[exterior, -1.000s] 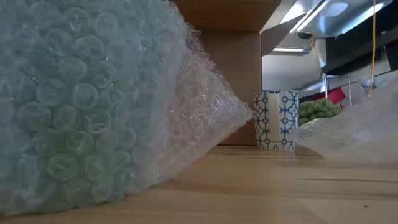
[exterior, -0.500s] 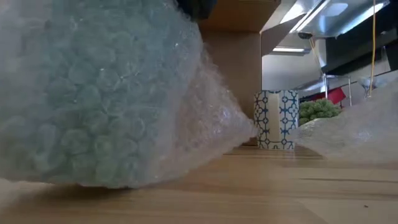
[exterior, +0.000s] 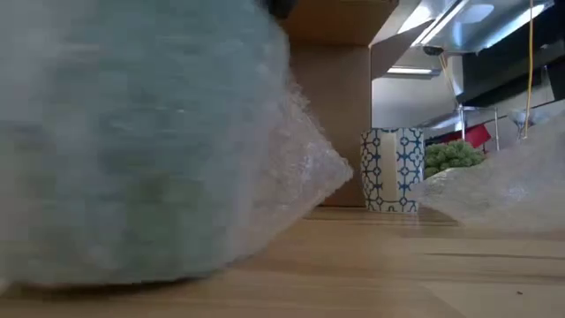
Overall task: Wrap mug
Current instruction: Wrap the green mug with bubble wrap
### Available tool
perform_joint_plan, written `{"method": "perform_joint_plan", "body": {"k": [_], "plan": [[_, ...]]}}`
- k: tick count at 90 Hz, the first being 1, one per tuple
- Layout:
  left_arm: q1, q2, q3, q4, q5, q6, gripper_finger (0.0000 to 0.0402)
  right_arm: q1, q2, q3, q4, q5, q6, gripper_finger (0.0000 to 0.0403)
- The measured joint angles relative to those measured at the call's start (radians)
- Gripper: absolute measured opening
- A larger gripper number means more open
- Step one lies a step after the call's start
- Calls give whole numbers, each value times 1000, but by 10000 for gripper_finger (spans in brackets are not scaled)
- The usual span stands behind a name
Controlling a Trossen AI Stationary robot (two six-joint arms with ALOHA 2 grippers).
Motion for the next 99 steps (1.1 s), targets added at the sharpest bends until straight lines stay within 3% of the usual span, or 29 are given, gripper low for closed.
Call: {"method": "perform_joint_plan", "body": {"k": [48, 75, 99], "plan": [[29, 35, 2, 12, -20, 21, 98, -1, -28, 1, -45, -10, 0, 1], [26, 24, 2, -9, -9, 5, 98, 5, -48, 86, -74, -66, -33, 1], [-14, -21, 0, -27, -63, 17, 98, 4, -35, -29, 33, -67, -19, 1]]}}
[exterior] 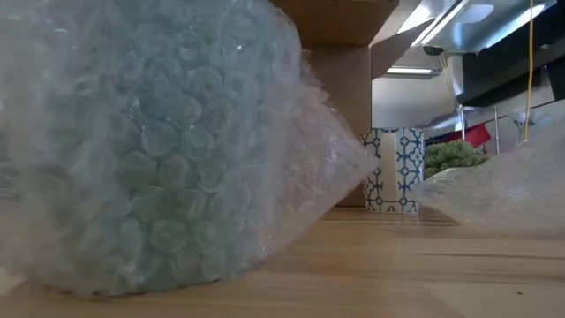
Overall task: Wrap mug
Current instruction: Wrap the green mug with bubble wrap
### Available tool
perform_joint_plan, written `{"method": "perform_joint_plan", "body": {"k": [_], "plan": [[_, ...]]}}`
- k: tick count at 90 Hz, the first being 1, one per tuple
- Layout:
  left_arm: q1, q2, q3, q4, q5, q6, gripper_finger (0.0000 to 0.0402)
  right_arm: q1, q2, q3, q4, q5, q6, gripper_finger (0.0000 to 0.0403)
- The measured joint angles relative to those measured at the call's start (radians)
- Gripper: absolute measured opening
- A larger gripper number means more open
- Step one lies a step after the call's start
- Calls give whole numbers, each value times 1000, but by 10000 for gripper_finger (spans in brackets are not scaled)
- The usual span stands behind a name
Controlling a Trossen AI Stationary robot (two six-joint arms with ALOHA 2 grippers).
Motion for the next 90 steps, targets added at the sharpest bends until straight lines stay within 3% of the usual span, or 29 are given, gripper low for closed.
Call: {"method": "perform_joint_plan", "body": {"k": [20, 41, 63, 90], "plan": [[1, 0, 0, -14, -14, 4, 98, -12, -3, -82, 122, -2, 19, 1], [0, 0, 0, -20, -21, 4, 98, -19, -6, -76, 107, -18, 36, 1], [0, 0, 0, -21, -30, 4, 98, -12, -11, 90, -39, -10, -12, 1], [0, 0, 0, -21, -29, 0, 98, -12, -15, 207, -424, 41, 16, 1]]}}
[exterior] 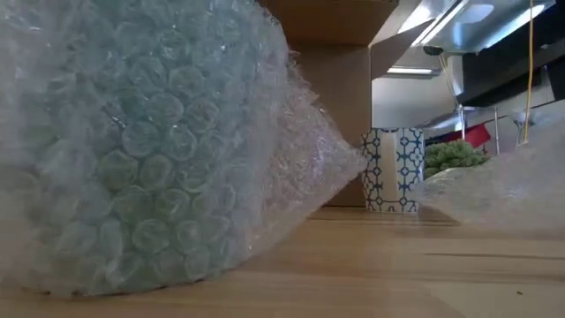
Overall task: Wrap mug
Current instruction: Wrap the green mug with bubble wrap
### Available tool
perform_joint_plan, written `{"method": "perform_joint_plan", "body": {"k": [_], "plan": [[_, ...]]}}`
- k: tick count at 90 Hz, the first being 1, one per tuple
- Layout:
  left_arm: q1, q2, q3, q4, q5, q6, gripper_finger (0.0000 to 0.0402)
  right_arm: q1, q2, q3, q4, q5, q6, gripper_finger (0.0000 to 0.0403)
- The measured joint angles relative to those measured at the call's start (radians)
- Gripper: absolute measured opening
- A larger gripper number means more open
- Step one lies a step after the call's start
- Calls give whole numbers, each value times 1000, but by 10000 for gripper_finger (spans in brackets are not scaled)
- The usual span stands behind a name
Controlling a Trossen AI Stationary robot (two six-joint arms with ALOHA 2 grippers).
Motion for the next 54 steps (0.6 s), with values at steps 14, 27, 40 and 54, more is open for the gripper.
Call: {"method": "perform_joint_plan", "body": {"k": [14, 27, 40, 54], "plan": [[-8, 0, 0, 2, 0, -1, 98, 6, 2, -42, -118, 29, 66, 1], [-15, 0, 0, 2, 0, -1, 98, 29, -15, -82, -141, 28, 96, 1], [-17, 0, 0, 3, 0, -4, 98, 49, -18, -149, -191, -20, 132, 1], [-17, 0, 1, 11, -3, 2, 98, 50, -14, -212, 16, -67, 124, 1]]}}
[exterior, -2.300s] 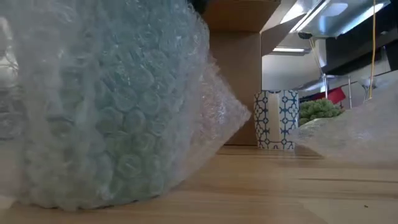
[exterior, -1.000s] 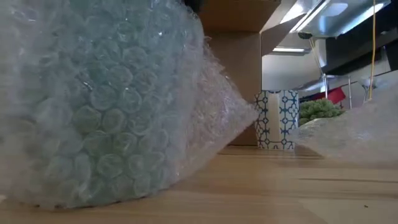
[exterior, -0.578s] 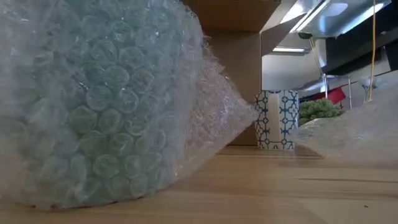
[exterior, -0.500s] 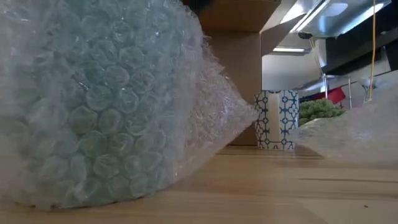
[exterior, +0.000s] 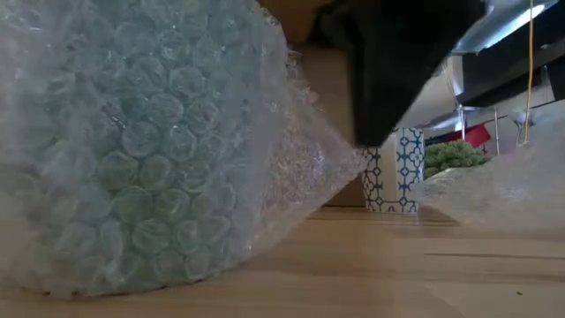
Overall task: Wrap mug
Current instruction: Wrap the green mug with bubble wrap
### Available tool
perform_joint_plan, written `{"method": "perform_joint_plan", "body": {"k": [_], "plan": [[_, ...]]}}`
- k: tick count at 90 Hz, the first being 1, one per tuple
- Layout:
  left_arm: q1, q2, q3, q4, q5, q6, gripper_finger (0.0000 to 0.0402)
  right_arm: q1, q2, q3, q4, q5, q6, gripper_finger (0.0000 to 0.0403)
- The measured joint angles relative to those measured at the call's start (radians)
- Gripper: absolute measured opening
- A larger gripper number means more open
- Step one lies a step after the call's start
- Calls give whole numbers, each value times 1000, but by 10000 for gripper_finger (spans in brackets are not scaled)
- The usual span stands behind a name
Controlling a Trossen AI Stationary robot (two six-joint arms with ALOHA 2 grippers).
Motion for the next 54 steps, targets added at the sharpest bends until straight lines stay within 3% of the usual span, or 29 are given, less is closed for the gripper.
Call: {"method": "perform_joint_plan", "body": {"k": [23, 54], "plan": [[13, 0, 0, -11, 0, 2, 98, -10, -2, -39, 328, -31, -35, 1], [41, -10, 1, -118, 4, -33, 98, -47, 1, -92, 440, 15, 15, 1]]}}
